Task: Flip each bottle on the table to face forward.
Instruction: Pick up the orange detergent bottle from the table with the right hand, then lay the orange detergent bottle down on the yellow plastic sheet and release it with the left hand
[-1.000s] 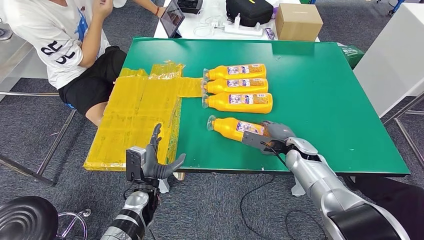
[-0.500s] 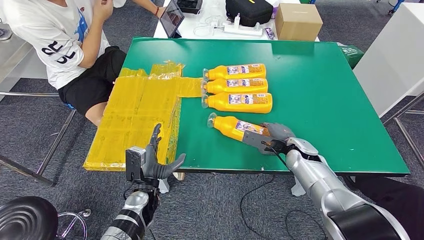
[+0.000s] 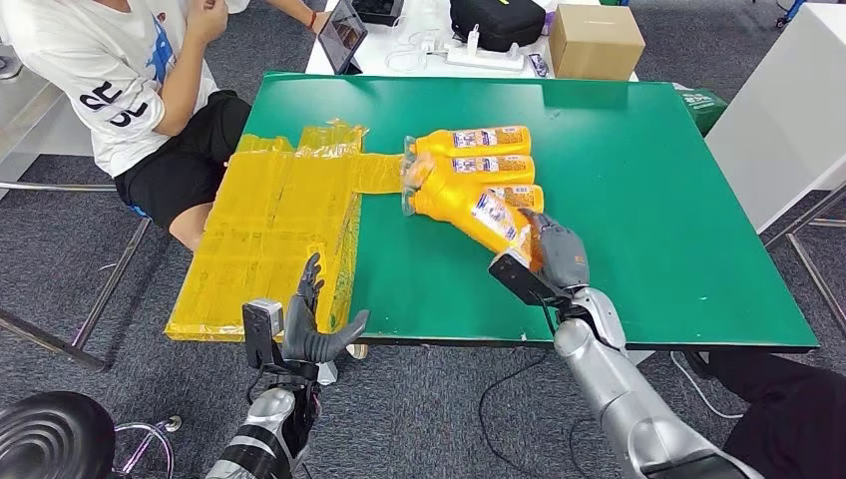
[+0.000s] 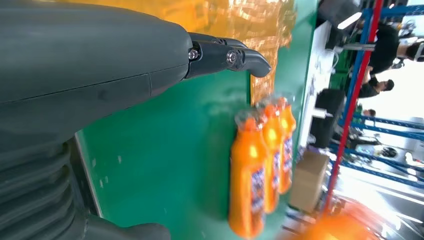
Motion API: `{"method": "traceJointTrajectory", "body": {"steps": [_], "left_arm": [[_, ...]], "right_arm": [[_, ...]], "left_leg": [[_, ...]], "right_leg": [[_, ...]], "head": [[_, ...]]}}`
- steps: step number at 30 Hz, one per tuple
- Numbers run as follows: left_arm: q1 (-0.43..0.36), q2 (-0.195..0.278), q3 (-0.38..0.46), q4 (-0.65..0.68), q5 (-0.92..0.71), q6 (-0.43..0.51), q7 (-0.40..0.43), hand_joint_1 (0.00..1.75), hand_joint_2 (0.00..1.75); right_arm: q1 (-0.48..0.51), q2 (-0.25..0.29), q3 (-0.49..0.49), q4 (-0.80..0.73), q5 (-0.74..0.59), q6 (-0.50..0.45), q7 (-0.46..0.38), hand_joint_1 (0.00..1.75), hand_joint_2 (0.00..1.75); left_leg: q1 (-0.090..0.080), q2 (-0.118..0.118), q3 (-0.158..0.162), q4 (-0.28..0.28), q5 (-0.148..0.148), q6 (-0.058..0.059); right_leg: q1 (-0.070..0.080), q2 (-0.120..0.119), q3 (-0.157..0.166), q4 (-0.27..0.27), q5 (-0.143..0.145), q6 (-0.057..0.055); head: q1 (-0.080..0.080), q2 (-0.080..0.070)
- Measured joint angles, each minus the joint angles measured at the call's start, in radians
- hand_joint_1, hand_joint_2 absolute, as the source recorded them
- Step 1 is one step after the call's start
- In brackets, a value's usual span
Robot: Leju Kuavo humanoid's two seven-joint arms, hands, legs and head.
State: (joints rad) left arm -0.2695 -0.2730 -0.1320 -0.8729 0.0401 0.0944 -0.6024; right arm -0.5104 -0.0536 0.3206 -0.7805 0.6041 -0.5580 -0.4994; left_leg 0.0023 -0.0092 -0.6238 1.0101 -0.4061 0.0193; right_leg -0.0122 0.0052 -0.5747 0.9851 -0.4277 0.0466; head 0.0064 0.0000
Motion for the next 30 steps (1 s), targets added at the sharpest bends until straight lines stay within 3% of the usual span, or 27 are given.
{"method": "traceJointTrajectory", "body": {"steps": [3, 7, 11, 22, 30], "left_arm": [[0.002, -0.001, -0.007, -0.037, 0.059, -0.038, 0.028, 0.00, 1.75], [-0.006, -0.001, -0.024, -0.093, 0.093, -0.058, 0.056, 0.00, 1.75], [-0.008, -0.001, -0.039, -0.141, 0.109, -0.073, 0.074, 0.00, 1.75], [0.005, 0.004, -0.080, -0.229, 0.191, -0.182, 0.113, 0.00, 1.75], [0.007, 0.021, -0.135, -0.279, 0.280, -0.351, 0.146, 0.00, 1.75]], "right_arm": [[0.102, 0.071, -0.084, -0.203, -0.017, -0.127, -0.108, 1.75, 1.75], [0.206, 0.144, -0.167, -0.388, -0.034, -0.140, -0.182, 1.75, 1.75], [0.250, 0.172, -0.213, -0.465, -0.054, -0.141, -0.193, 1.75, 1.75], [0.308, 0.200, -0.258, -0.535, -0.099, -0.140, -0.195, 1.75, 1.75], [0.326, 0.201, -0.117, -0.423, -0.136, -0.108, -0.196, 1.75, 1.75]], "left_leg": [[0.001, 0.000, -0.001, 0.000, 0.000, 0.000], [0.001, -0.001, -0.001, -0.001, 0.000, -0.001], [0.001, 0.000, -0.001, -0.001, 0.001, -0.001], [0.000, 0.000, -0.001, -0.001, 0.002, 0.000], [0.000, 0.000, -0.002, -0.001, 0.002, -0.001]], "right_leg": [[0.001, 0.000, -0.001, 0.000, 0.000, 0.000], [0.001, 0.000, -0.001, 0.000, -0.001, -0.001], [0.000, 0.000, -0.001, 0.000, 0.000, -0.001], [-0.001, 0.000, -0.001, 0.000, 0.001, 0.000], [0.000, 0.000, -0.002, 0.000, 0.001, 0.000]], "head": [[0.000, 0.000], [0.000, 0.000], [0.000, 0.000], [0.000, 0.000], [0.000, 0.000]]}}
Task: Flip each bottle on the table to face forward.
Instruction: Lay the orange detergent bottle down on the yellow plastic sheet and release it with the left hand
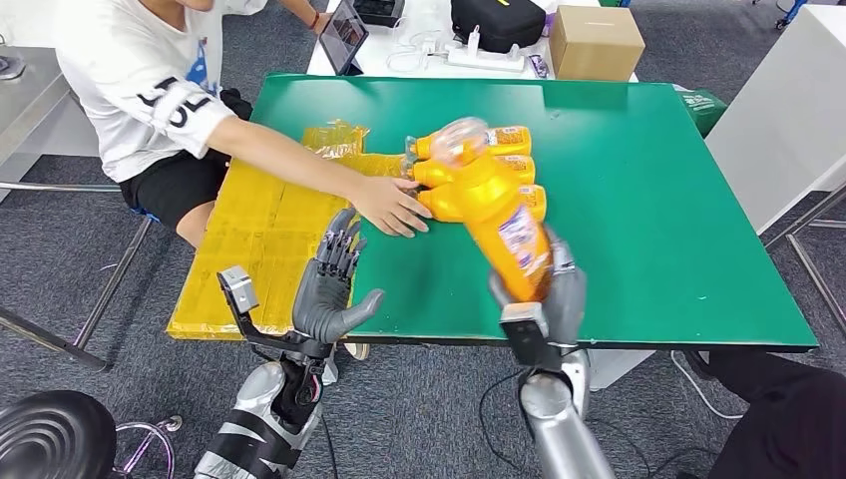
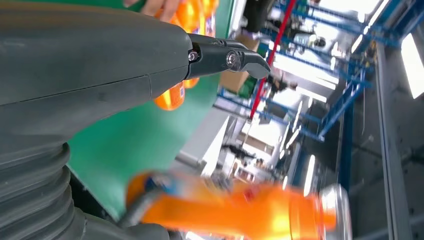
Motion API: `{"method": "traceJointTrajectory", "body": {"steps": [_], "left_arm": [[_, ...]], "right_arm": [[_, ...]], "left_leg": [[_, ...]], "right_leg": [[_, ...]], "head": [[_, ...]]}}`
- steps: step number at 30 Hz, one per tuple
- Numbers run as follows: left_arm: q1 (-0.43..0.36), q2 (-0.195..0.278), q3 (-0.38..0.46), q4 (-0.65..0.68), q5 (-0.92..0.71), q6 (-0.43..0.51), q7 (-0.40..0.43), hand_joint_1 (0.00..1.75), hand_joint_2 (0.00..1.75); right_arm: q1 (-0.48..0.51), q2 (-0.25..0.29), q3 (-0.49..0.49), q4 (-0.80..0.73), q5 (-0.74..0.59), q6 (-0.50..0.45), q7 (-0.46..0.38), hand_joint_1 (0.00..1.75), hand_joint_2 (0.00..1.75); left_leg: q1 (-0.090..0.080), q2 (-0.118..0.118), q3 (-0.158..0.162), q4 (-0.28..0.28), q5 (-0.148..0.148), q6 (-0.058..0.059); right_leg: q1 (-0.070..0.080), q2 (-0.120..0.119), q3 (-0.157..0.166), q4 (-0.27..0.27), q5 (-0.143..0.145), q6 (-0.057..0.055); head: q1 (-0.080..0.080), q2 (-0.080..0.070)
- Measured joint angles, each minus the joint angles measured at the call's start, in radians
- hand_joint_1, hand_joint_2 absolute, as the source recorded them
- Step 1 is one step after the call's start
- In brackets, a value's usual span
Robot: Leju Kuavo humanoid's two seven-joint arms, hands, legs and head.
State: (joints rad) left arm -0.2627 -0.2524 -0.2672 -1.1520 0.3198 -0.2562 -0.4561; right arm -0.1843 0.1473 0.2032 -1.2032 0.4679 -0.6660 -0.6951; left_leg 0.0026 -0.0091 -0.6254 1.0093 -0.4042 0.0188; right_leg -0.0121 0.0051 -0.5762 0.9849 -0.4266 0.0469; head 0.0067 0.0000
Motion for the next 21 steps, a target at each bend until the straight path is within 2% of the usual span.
{"method": "traceJointTrajectory", "body": {"steps": [5, 8, 15, 21], "left_arm": [[-0.008, 0.005, -0.032, 0.002, 0.005, -0.013, 0.003, 0.00, 1.75], [-0.013, 0.007, -0.041, 0.008, 0.005, -0.015, 0.003, 0.00, 1.75], [-0.030, 0.012, -0.051, 0.040, 0.003, -0.021, 0.008, 0.00, 1.75], [-0.042, 0.013, -0.060, 0.075, -0.005, -0.022, 0.011, 0.00, 1.75]], "right_arm": [[-0.008, 0.027, 0.155, 0.132, 0.041, -0.017, 0.000, 1.75, 1.75], [-0.016, 0.042, 0.214, 0.184, 0.051, -0.019, -0.001, 1.75, 1.75], [-0.046, 0.068, 0.309, 0.274, 0.055, -0.029, -0.001, 1.75, 1.75], [-0.072, 0.084, 0.345, 0.309, 0.047, -0.034, -0.001, 1.75, 1.75]], "left_leg": [[0.000, 0.000, 0.000, 0.000, 0.000, 0.000], [0.001, 0.000, 0.000, 0.000, 0.000, 0.000], [0.000, 0.000, -0.001, 0.000, 0.000, 0.000], [0.000, 0.000, -0.001, 0.000, 0.000, 0.000]], "right_leg": [[0.001, 0.000, -0.001, 0.000, 0.000, 0.000], [0.000, 0.000, -0.001, 0.000, 0.000, 0.000], [0.000, 0.000, -0.001, 0.000, 0.000, 0.000], [0.000, 0.000, -0.001, 0.000, 0.000, 0.000]], "head": [[0.000, 0.000], [0.000, 0.000], [0.000, 0.000], [0.000, 0.000]]}}
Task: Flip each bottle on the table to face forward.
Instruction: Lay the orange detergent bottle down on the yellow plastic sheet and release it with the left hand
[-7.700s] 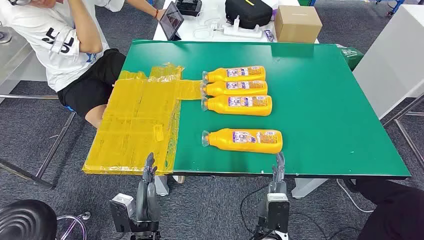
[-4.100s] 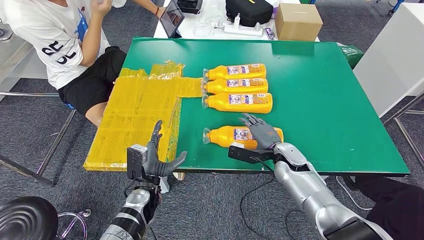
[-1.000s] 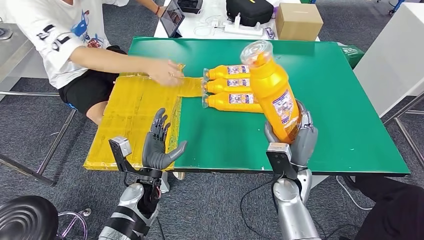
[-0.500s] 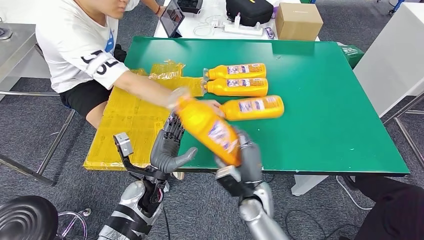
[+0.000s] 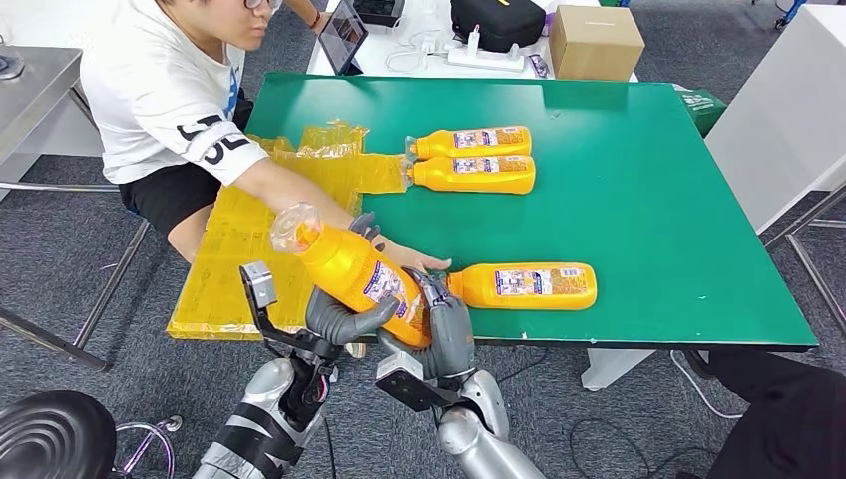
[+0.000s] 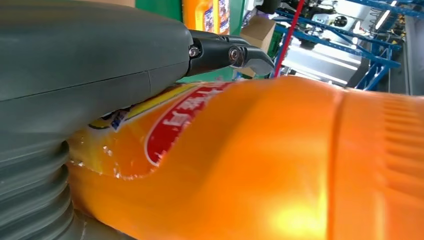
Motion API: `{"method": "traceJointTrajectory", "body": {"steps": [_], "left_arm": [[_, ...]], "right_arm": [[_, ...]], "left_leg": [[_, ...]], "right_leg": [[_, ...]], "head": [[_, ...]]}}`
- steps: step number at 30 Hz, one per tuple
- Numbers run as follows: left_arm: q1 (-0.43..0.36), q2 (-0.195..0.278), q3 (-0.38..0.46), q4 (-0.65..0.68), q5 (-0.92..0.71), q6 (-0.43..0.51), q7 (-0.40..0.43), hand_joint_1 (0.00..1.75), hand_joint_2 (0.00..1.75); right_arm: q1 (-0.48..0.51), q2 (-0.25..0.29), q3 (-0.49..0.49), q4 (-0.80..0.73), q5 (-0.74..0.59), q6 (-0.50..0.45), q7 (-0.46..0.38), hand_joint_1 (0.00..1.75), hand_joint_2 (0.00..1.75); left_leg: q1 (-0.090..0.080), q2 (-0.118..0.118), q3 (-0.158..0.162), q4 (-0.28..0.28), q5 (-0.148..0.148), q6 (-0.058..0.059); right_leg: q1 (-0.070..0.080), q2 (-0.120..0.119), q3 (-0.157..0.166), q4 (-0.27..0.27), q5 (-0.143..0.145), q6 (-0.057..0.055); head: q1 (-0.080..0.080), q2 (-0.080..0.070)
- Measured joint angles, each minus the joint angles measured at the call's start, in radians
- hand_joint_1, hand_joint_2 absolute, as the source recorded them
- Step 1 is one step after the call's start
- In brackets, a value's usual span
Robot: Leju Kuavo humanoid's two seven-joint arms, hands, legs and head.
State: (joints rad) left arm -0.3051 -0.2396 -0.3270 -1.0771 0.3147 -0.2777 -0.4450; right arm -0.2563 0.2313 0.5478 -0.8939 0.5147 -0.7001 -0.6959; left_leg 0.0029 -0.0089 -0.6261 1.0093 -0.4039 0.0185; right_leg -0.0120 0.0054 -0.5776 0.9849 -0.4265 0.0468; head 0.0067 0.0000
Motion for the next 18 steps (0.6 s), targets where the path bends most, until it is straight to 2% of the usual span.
{"method": "traceJointTrajectory", "body": {"steps": [11, 12, 15, 16, 18], "left_arm": [[-0.009, 0.009, -0.007, 0.037, 0.019, -0.031, 0.002, 0.03, 1.75], [-0.009, 0.011, -0.008, 0.041, 0.019, -0.034, 0.001, 0.30, 1.75], [-0.009, 0.016, -0.008, 0.047, 0.023, -0.049, -0.009, 1.48, 1.75], [-0.009, 0.018, -0.008, 0.049, 0.030, -0.061, -0.013, 1.65, 1.75], [-0.008, 0.025, -0.007, 0.050, 0.054, -0.093, -0.017, 1.75, 1.75]], "right_arm": [[-0.024, 0.005, 0.028, 0.054, -0.026, 0.013, 0.001, 1.75, 1.75], [-0.025, 0.006, 0.032, 0.059, -0.030, 0.014, 0.001, 1.75, 1.75], [-0.032, 0.008, 0.038, 0.077, -0.037, 0.019, 0.001, 1.75, 1.75], [-0.036, 0.009, 0.039, 0.084, -0.036, 0.021, 0.001, 1.75, 1.75], [-0.044, 0.010, 0.041, 0.100, -0.032, 0.029, 0.001, 1.75, 1.75]], "left_leg": [[0.000, 0.000, 0.000, 0.000, 0.000, 0.000], [0.000, 0.000, 0.000, 0.000, 0.000, 0.000], [0.000, 0.000, 0.000, 0.000, 0.000, 0.000], [0.000, 0.000, 0.000, 0.000, 0.000, 0.000], [0.000, 0.000, 0.000, 0.000, 0.000, 0.000]], "right_leg": [[0.000, 0.000, 0.000, 0.000, 0.000, 0.000], [0.000, 0.000, 0.000, 0.000, 0.000, 0.000], [0.000, 0.000, 0.000, 0.000, 0.000, 0.000], [0.000, 0.000, 0.000, 0.000, 0.000, 0.000], [0.000, 0.000, 0.000, 0.000, 0.000, 0.000]], "head": [[0.000, 0.000], [0.000, 0.000], [0.000, 0.000], [0.000, 0.000], [0.000, 0.000]]}}
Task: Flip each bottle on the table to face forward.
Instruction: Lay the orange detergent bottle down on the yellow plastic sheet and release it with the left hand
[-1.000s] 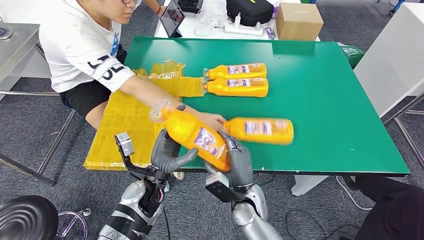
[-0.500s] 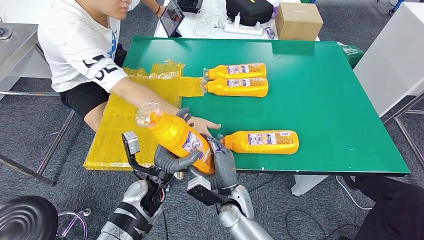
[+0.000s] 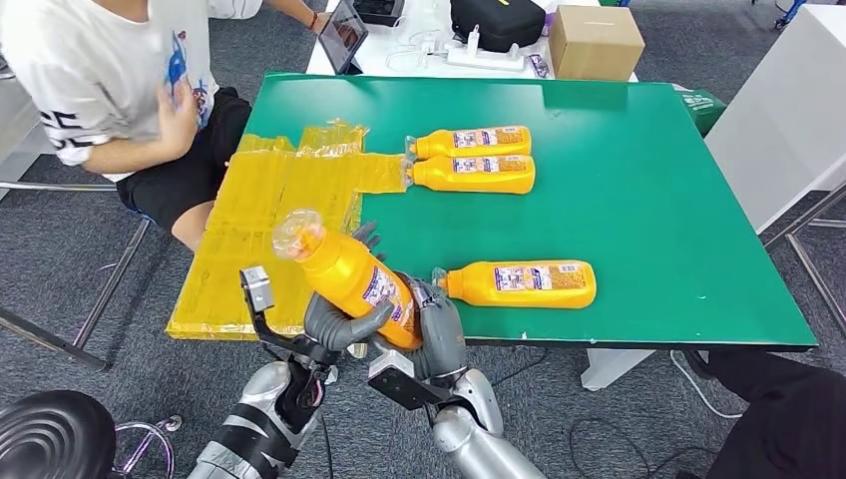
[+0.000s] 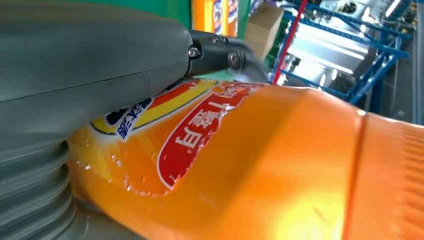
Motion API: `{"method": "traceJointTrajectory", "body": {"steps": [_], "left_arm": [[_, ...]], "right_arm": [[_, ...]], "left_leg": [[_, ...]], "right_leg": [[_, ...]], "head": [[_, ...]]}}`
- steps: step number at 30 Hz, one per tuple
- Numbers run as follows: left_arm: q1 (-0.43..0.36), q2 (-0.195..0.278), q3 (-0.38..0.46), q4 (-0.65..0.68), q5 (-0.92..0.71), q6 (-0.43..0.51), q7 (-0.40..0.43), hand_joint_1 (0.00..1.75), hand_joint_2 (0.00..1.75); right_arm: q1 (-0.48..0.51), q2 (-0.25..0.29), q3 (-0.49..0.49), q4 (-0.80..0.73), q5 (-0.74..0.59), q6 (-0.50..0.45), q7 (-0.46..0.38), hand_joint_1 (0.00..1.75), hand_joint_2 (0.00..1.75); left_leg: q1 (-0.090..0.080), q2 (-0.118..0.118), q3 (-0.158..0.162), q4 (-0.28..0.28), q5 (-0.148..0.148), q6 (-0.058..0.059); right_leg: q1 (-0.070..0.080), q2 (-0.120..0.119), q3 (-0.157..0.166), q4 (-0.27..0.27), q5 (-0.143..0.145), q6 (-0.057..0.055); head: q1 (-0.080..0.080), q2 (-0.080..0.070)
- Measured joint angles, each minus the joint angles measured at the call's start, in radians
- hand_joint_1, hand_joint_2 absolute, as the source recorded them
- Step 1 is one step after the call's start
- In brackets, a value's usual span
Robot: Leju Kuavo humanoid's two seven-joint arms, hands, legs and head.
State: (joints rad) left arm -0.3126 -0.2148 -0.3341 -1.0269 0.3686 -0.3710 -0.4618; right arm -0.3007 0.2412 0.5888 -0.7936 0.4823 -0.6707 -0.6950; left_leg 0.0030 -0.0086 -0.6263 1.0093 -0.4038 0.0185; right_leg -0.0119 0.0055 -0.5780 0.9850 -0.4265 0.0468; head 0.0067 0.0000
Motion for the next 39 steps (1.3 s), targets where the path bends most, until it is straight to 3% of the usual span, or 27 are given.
{"method": "traceJointTrajectory", "body": {"steps": [4, 13, 14, 17, 18, 21, 23, 26, 28, 31, 36, 39], "left_arm": [[0.009, 0.009, 0.008, 0.000, 0.046, -0.044, 0.005, 1.75, 1.75], [0.017, 0.017, 0.018, 0.000, 0.056, -0.051, 0.007, 1.75, 1.75], [0.017, 0.017, 0.018, 0.000, 0.055, -0.051, 0.007, 1.75, 1.75], [0.018, 0.019, 0.019, 0.000, 0.049, -0.051, 0.005, 1.75, 1.75], [0.018, 0.019, 0.019, -0.001, 0.047, -0.053, 0.004, 1.75, 1.75], [0.017, 0.019, 0.017, -0.010, 0.033, -0.049, 0.002, 1.75, 1.75], [0.018, 0.019, 0.016, -0.017, -0.002, 0.002, -0.004, 1.75, 1.75], [0.015, 0.019, 0.020, -0.029, -0.117, 0.181, -0.031, 1.75, 1.75], [0.006, 0.018, 0.032, -0.031, -0.215, 0.348, -0.061, 1.75, 1.75], [-0.017, 0.018, 0.069, -0.031, -0.336, 0.555, -0.103, 1.75, 1.75], [-0.043, 0.018, 0.110, -0.029, -0.380, 0.630, -0.118, 1.75, 1.75], [-0.062, 0.019, 0.133, -0.021, -0.457, 0.750, -0.138, 1.75, 1.75]], "right_arm": [[-0.015, 0.002, 0.000, 0.032, 0.014, 0.015, -0.003, 1.75, 1.75], [-0.027, 0.009, 0.000, 0.065, 0.028, 0.019, -0.006, 1.69, 1.75], [-0.028, 0.009, 0.000, 0.066, 0.030, 0.019, -0.006, 1.26, 1.75], [-0.030, 0.011, -0.003, 0.071, 0.039, 0.022, -0.006, 0.00, 0.44], [-0.031, 0.011, -0.004, 0.074, 0.043, 0.024, -0.006, 0.00, 0.00], [-0.031, 0.015, -0.015, 0.082, 0.030, 0.049, 0.001, 0.00, 0.00], [-0.031, 0.020, -0.033, 0.079, -0.023, 0.129, 0.006, 0.00, 0.00], [-0.021, 0.021, -0.075, 0.034, -0.135, 0.306, 0.012, 0.00, 0.00], [-0.006, 0.017, -0.104, -0.027, -0.183, 0.371, 0.017, 0.00, 0.00], [0.019, 0.005, -0.147, -0.138, -0.215, 0.400, 0.030, 0.00, 0.00], [0.048, -0.010, -0.186, -0.257, -0.226, 0.401, 0.033, 0.00, 0.00], [0.071, -0.011, -0.205, -0.320, -0.255, 0.377, 0.015, 0.00, 0.00]], "left_leg": [[0.000, 0.000, 0.000, 0.000, 0.000, 0.000], [0.000, 0.000, 0.000, 0.000, 0.000, 0.000], [0.000, 0.000, 0.000, 0.000, 0.000, 0.000], [0.000, 0.000, 0.000, 0.000, 0.000, 0.000], [0.000, 0.000, 0.000, 0.000, 0.000, 0.000], [0.000, 0.000, 0.000, 0.000, 0.000, 0.000], [0.000, 0.000, 0.000, 0.000, 0.000, 0.000], [0.000, 0.001, 0.000, 0.000, 0.000, 0.000], [0.000, 0.001, 0.000, 0.000, 0.001, -0.001], [0.000, 0.000, 0.000, 0.000, 0.001, -0.001], [0.000, 0.001, 0.000, 0.000, 0.001, -0.001], [0.000, 0.000, -0.001, 0.000, 0.001, -0.001]], "right_leg": [[0.000, 0.000, 0.000, 0.000, 0.000, 0.000], [0.000, 0.000, 0.000, 0.000, 0.000, 0.000], [0.000, 0.000, 0.000, 0.000, 0.000, 0.000], [0.000, 0.000, 0.000, 0.000, 0.000, 0.000], [0.000, 0.000, 0.000, 0.000, 0.000, 0.000], [0.000, 0.000, 0.000, 0.000, 0.000, -0.001], [0.000, 0.000, -0.001, 0.000, 0.001, -0.002], [0.000, 0.000, -0.001, 0.000, 0.002, -0.002], [0.000, 0.000, -0.001, 0.000, 0.002, -0.002], [0.000, 0.000, -0.001, 0.000, 0.002, -0.002], [0.000, 0.000, -0.001, 0.000, 0.002, -0.003], [0.000, 0.000, -0.001, 0.000, 0.002, -0.003]], "head": [[0.000, 0.000], [0.000, 0.000], [0.000, 0.000], [0.000, 0.000], [0.000, 0.000], [0.000, 0.000], [0.000, 0.000], [0.001, 0.000], [0.000, 0.000], [0.000, 0.000], [0.000, 0.000], [0.000, 0.000]]}}
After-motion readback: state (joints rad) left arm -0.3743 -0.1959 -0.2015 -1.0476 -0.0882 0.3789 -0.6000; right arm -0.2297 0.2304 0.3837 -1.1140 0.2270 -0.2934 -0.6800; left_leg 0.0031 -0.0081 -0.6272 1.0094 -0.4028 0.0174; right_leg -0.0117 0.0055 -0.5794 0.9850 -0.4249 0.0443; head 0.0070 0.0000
